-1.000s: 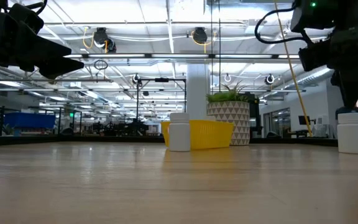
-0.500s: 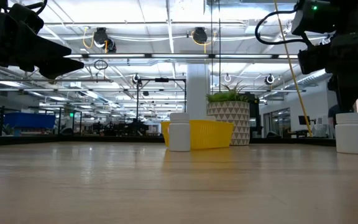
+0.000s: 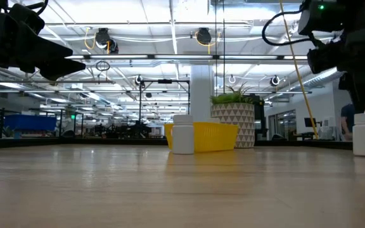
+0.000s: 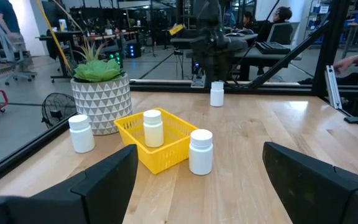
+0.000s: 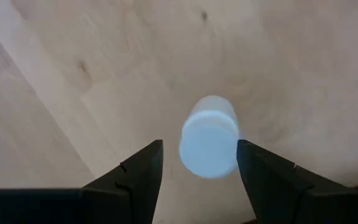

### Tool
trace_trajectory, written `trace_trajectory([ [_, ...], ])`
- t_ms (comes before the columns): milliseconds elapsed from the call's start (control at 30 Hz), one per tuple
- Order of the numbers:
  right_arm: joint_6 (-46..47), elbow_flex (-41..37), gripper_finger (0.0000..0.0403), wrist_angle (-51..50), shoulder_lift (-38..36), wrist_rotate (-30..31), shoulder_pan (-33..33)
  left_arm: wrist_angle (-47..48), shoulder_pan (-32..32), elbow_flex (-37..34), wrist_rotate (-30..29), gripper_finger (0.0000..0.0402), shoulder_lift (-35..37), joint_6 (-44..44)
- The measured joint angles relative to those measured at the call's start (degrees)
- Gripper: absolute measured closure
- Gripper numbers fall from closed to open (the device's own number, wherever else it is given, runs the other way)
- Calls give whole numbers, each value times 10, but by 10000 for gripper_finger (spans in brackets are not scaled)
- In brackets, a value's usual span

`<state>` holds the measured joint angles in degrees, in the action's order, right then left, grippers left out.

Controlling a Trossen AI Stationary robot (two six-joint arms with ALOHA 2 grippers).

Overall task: Pick and place pill bottles into a basket
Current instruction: Put the middle right white medicine bottle into the bin

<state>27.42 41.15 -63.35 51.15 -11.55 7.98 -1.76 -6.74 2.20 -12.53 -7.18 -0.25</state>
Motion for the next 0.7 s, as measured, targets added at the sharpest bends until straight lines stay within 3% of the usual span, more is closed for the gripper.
trace_trajectory([
  [333,-11,10,206,14,-1,-16,10,0,0,0,1,50,0,0],
  [700,-61,10,206,-1,-1,40,10,0,0,0,2,50,0,0],
])
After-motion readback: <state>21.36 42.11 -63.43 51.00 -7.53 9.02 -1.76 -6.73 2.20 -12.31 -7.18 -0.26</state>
